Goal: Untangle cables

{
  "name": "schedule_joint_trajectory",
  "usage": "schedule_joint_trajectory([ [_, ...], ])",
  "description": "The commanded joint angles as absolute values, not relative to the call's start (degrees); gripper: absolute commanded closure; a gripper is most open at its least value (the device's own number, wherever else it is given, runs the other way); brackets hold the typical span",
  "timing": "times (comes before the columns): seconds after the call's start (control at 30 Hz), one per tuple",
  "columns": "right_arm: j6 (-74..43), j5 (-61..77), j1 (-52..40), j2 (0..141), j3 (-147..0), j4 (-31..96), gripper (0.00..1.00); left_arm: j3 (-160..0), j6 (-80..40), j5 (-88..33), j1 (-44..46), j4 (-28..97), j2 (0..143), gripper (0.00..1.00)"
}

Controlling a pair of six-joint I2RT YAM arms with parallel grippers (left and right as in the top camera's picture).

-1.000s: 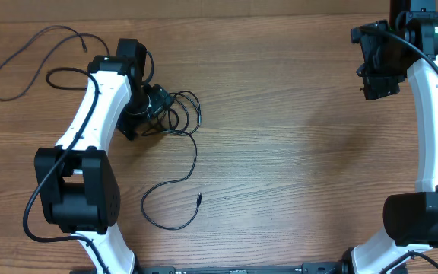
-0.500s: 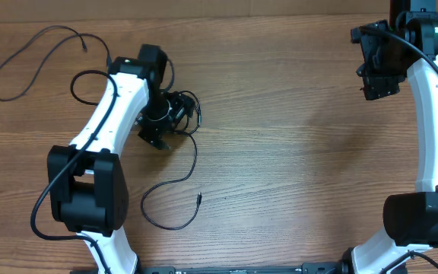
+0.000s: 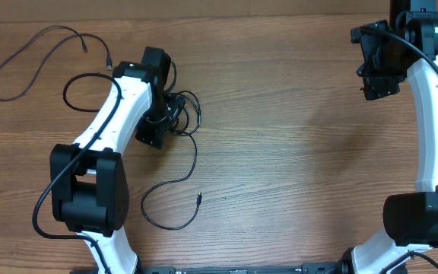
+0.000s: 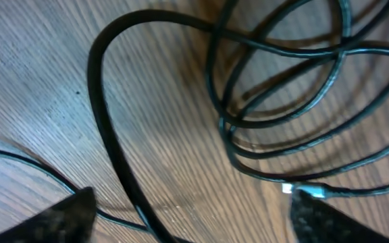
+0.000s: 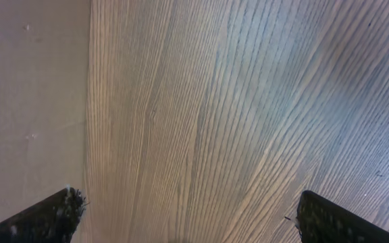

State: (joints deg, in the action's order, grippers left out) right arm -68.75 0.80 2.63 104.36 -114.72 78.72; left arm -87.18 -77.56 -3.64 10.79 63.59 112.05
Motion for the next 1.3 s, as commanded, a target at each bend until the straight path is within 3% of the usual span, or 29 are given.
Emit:
schedule_joint_trajectory([
  [0.0,-68.6,0.0,2.7,102.7,-114.8,78.6,0.0,-85.5,-78.4,-4.7,10.7,63.4,112.5,0.21],
  [0.03,-68.6,0.0,2.7,102.7,-114.8,78.6,0.0,-85.5,-77.9,-4.7,10.7,63.3,112.5,0.28],
  [0.1,-68.6,0.0,2.7,102.7,-114.8,78.6,0.0,-85.5,-77.8,-4.5,10.7,63.4,112.5,0.55],
  [0.23,-68.6,0.0,2.7,102.7,-114.8,78.6,0.0,-85.6,-77.7,-4.5,10.6,63.4,112.5,0.96],
  [0.47,-68.6,0.0,2.7,102.7,-114.8,78.6,0.0,-90.2,-67.4,-13.1,10.0,64.9,111.8,0.96],
  [0.57,-68.6,0.0,2.7,102.7,-114.8,78.6,0.0,-98.9,-52.7,-21.4,9.0,65.8,110.4,0.96],
  [0.8,-68.6,0.0,2.7,102.7,-114.8,78.6,0.0,-116.2,-34.6,-37.0,8.9,67.6,106.4,0.96],
  [0.97,-68.6,0.0,2.7,102.7,-114.8,78.6,0.0,-125.4,-26.7,-33.0,9.0,65.7,101.1,0.96],
  [1.27,-68.6,0.0,2.7,102.7,-114.8,78.6,0.0,-126.6,-21.7,-26.5,9.0,62.4,93.8,0.96],
])
